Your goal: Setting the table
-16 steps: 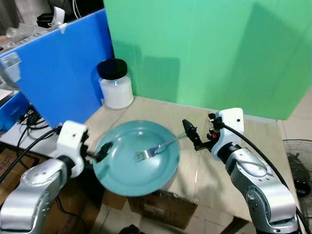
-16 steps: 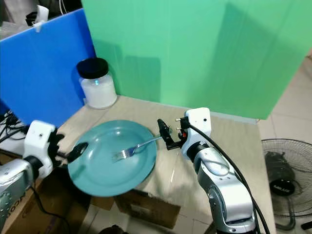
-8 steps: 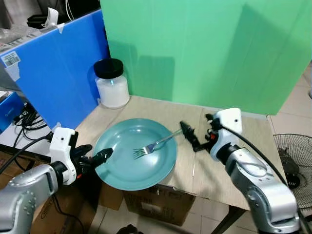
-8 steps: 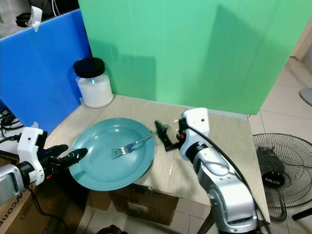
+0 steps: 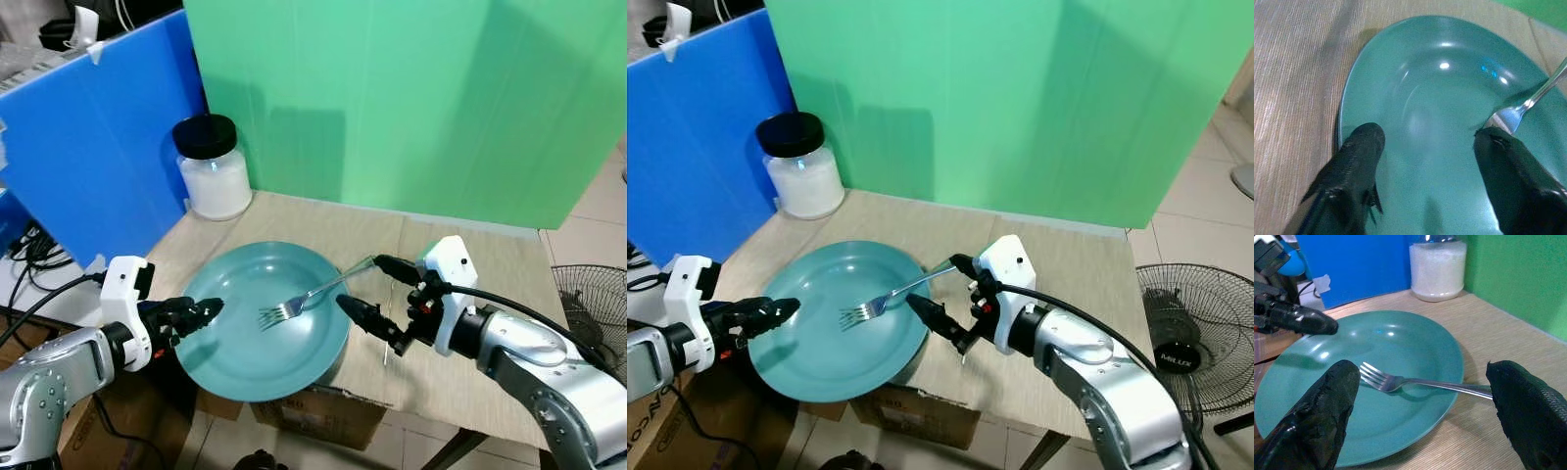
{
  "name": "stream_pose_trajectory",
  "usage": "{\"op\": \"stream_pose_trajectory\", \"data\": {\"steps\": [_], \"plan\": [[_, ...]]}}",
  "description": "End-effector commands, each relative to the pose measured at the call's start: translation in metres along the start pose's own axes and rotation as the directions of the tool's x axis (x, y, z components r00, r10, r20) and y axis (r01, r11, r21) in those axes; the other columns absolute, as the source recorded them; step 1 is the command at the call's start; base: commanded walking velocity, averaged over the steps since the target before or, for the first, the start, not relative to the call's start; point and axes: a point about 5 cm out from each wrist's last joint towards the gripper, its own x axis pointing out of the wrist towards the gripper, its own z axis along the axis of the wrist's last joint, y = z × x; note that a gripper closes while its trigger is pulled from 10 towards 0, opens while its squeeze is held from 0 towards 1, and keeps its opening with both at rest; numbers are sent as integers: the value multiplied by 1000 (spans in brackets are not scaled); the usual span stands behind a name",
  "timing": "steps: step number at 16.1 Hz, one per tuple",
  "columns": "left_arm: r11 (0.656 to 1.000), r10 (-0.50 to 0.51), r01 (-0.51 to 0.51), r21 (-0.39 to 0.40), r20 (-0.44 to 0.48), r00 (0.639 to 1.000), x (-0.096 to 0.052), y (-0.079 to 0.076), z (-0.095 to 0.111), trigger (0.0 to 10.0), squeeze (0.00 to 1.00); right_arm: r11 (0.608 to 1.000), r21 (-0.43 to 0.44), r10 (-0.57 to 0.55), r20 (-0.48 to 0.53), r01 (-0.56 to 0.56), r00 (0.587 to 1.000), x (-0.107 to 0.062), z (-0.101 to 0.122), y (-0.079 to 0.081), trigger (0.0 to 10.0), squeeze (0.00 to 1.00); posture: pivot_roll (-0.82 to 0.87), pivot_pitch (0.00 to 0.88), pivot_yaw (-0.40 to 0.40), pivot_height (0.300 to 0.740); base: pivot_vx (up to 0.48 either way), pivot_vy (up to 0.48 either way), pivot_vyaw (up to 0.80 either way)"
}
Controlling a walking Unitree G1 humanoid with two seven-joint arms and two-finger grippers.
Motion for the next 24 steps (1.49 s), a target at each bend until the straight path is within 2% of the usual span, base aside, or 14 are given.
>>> {"op": "stream_pose_trajectory", "data": {"steps": [1,6,8,10,11,12,13,14,16,19,21,24], "plan": [[1000,-27,27,-11,27,999,0,-3,5,0,0,999,-4,33,5,-33,999,-1,3,5,10000,0,150,0,51,740,0,0,0],[994,-83,87,-72,50,995,7,-9,5,0,0,998,3,59,-6,-59,998,-3,3,6,10000,0,147,0,51,740,0,0,0],[989,-116,124,-75,98,988,7,-14,10,0,0,998,6,62,-8,-62,998,-3,3,6,10000,0,147,0,51,740,0,0,0],[996,-78,83,-32,131,988,3,-10,17,0,0,998,7,61,-9,-61,998,-3,3,6,10000,0,152,0,50,740,0,0,0],[995,24,-33,92,100,995,-3,1,17,0,0,998,7,60,-10,-60,998,-3,2,6,10000,0,157,0,48,740,0,0,0],[976,121,-131,175,68,990,-8,14,14,10000,0,998,8,60,-10,-60,998,-2,2,6,10000,0,162,0,47,740,0,0,0],[971,156,-167,173,72,985,-13,22,14,10000,318,998,10,64,-10,-64,998,0,2,7,10000,0,167,0,45,740,0,0,0],[971,163,-175,164,80,983,-15,25,14,10000,1000,998,11,67,-9,-67,998,0,2,7,10000,0,168,0,44,740,0,0,0],[994,72,-83,75,135,988,-18,23,18,10000,1000,996,8,87,-14,-87,996,4,2,9,10000,0,175,0,40,740,0,0,0],[999,-25,19,46,117,993,-14,25,10,10000,1000,994,-8,106,-28,-106,994,5,2,11,10000,0,168,0,40,740,0,0,0],[999,-10,6,51,83,996,-11,29,6,10000,1000,995,-12,96,-30,-96,995,4,2,10,10000,0,164,0,43,740,0,0,0],[996,41,-44,75,53,998,-8,39,2,10000,1000,999,-37,14,-24,-15,1000,4,-1,1,10000,0,152,0,55,740,0,0,0]]}}
